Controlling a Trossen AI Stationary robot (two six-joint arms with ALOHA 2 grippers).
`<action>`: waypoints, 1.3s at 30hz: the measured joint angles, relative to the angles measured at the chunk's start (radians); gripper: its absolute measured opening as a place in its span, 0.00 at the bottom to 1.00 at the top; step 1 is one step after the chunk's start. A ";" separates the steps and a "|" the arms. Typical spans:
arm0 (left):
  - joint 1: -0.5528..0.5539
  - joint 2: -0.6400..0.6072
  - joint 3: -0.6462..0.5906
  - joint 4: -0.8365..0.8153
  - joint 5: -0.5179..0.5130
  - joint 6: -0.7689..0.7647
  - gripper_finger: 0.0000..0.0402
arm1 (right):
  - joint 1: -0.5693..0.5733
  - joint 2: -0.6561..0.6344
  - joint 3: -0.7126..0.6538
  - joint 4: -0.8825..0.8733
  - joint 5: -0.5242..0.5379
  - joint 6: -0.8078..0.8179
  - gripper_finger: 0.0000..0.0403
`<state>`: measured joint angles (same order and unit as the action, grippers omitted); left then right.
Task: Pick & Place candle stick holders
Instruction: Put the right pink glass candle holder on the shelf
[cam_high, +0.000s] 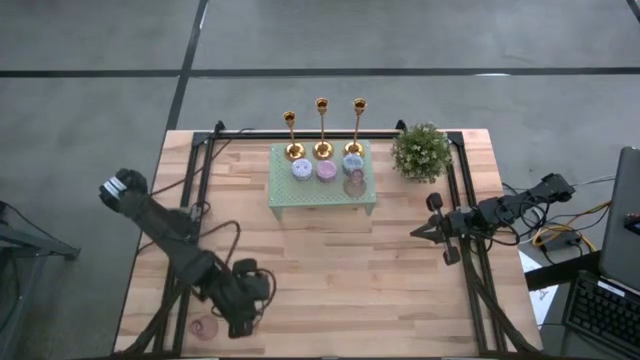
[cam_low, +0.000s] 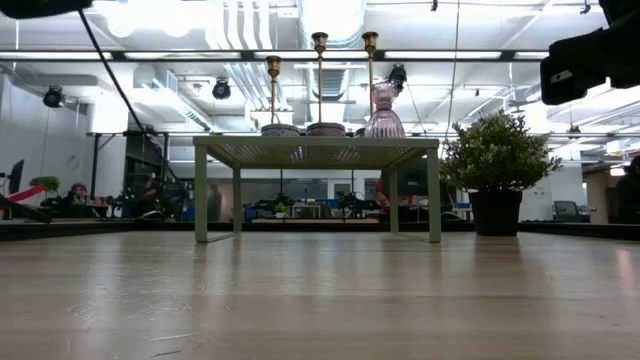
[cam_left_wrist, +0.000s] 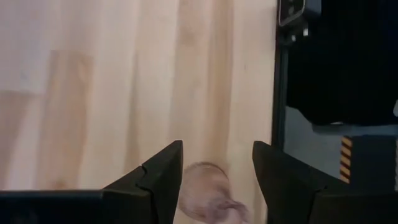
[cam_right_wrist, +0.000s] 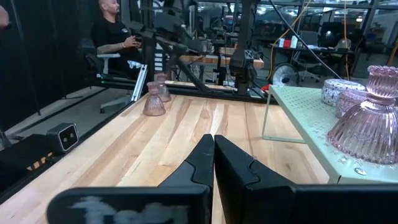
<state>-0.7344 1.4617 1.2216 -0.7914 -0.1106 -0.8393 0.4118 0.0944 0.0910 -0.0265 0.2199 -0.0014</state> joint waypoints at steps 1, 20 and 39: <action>-0.012 0.015 0.013 -0.007 0.005 -0.021 0.49 | 0.000 0.000 0.000 0.000 0.000 -0.001 0.02; -0.205 0.150 0.125 -0.171 0.039 -0.528 0.49 | 0.000 0.000 0.000 0.000 0.000 0.000 0.02; -0.150 0.260 0.115 -0.175 0.077 -0.447 0.26 | 0.000 0.000 0.000 0.000 0.000 0.000 0.02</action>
<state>-0.8839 1.7220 1.3363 -0.9667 -0.0337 -1.2862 0.4118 0.0940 0.0910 -0.0262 0.2199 -0.0013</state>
